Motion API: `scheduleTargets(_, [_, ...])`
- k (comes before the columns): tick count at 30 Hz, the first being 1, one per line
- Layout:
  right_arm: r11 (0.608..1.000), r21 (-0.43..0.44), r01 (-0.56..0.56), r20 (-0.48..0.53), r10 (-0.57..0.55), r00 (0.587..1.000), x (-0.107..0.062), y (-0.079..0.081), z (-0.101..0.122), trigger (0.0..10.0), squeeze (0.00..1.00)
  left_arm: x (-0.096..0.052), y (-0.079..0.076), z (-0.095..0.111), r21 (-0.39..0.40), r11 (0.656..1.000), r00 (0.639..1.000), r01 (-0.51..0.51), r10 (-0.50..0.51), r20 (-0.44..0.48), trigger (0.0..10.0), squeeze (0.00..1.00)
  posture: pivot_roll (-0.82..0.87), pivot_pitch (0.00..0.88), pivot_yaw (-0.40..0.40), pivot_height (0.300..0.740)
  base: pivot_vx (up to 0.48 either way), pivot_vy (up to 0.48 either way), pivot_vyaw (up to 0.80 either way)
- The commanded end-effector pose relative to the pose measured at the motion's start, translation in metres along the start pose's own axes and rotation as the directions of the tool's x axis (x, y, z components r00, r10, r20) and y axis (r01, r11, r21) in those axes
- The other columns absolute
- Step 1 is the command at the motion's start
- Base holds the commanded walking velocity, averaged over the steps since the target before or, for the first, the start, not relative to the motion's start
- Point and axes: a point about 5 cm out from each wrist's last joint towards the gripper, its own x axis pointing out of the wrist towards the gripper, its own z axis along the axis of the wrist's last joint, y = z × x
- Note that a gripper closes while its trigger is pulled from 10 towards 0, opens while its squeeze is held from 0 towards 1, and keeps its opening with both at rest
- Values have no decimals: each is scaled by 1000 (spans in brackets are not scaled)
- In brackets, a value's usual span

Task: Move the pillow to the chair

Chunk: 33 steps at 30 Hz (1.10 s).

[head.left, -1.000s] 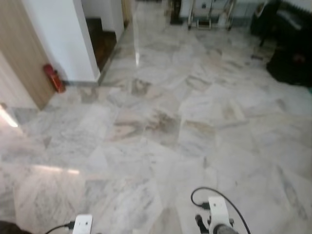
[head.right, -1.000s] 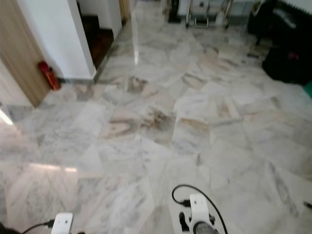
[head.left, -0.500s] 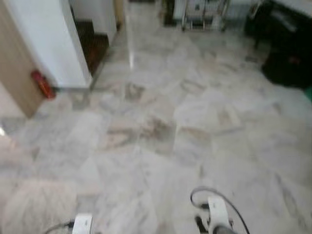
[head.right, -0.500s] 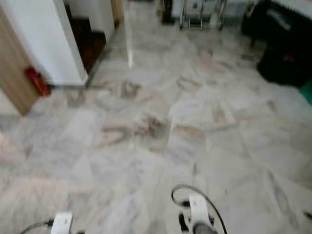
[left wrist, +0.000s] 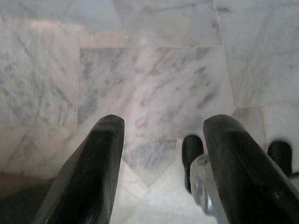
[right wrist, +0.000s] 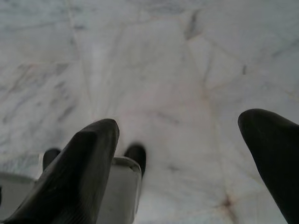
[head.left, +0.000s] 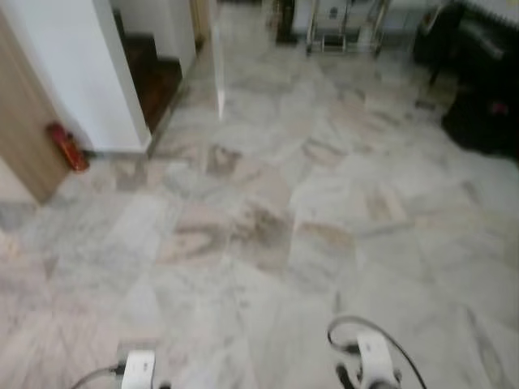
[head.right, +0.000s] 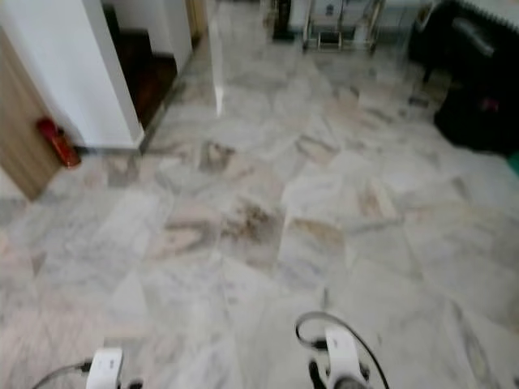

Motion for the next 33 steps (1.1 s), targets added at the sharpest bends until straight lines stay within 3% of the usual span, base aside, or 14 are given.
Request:
scheduleTargets(1, [1000,14,11,0,-11,1000,-1,-5,-2,10000,0,-1,-4,-6,-8,1000,1000,13,-13,-15,10000,0,15,28,7,740,304,0,0])
scheduleTargets(10, [1000,20,18,0,-18,1000,-3,-14,-5,10000,0,-1,-5,-6,-9,1000,1000,16,-16,-14,10000,0,15,26,6,740,298,0,0])
scheduleTargets(19, [999,30,17,10,-18,1000,-3,-19,-3,10000,0,-1,-6,-6,-5,999,999,31,-31,-12,10000,0,16,30,6,740,0,0,0])
scheduleTargets(29, [999,36,-5,37,4,999,1,-5,9,10000,0,-3,-5,-11,4,999,999,41,-41,-30,10000,0,11,34,7,740,0,0,0])
scheduleTargets(33, [999,43,-15,35,13,999,0,-1,3,10000,0,-2,-8,-10,6,999,998,48,-48,-33,10000,0,12,35,8,740,0,0,0])
